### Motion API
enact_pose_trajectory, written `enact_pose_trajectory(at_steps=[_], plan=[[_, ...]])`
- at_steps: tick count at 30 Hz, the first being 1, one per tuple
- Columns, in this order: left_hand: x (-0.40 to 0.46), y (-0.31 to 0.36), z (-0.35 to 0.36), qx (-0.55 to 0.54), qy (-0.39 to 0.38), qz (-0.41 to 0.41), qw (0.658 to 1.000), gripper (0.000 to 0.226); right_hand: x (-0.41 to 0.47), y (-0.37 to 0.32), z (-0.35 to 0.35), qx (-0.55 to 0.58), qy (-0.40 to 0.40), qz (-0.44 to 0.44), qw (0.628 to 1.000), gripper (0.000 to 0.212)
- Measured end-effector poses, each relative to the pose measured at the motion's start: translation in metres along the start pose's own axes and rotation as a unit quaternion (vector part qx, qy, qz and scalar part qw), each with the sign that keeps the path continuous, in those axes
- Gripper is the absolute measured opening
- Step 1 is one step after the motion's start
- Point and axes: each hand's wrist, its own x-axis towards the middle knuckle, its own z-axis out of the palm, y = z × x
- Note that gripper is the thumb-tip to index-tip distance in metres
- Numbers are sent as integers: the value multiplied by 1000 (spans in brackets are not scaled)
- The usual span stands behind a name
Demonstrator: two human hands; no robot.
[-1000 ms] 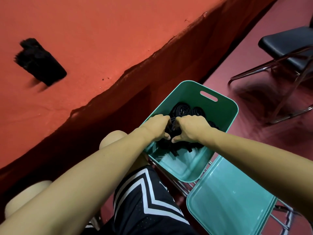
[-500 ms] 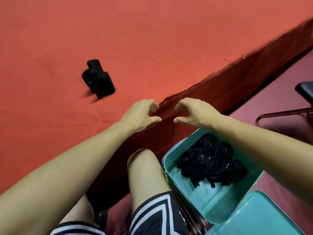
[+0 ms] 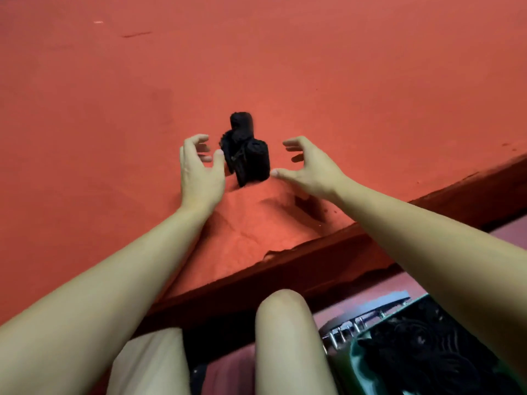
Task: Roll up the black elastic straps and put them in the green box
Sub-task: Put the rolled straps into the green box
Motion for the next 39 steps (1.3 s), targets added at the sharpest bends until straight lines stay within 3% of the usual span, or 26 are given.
enact_pose_trajectory(at_steps=[5,9,14,18,20,25,28,35,39], plan=[[55,-12,8,-23,-92,-131,987,26,36,-6,27,73,-4,3,997,68],[83,6,19,82,-173,-122,974,50,48,-2,35,74,10,-26,997,48],[107,27,38,263,-220,-96,934,66,50,-2,39,64,-7,-30,997,47],[114,37,44,314,-251,-97,911,72,43,-2,37,61,4,-20,998,42],[115,41,43,319,-261,-106,905,71,37,0,33,89,7,-8,996,42],[110,54,35,320,-322,-114,884,44,21,9,18,75,10,-15,997,52],[99,60,30,336,-333,-92,876,44,7,11,8,60,23,-12,998,41],[61,89,9,289,-318,-21,903,37,-35,8,-25,35,66,-1,997,43],[35,110,-2,225,-357,3,907,33,-68,9,-49,19,25,-20,999,45]])
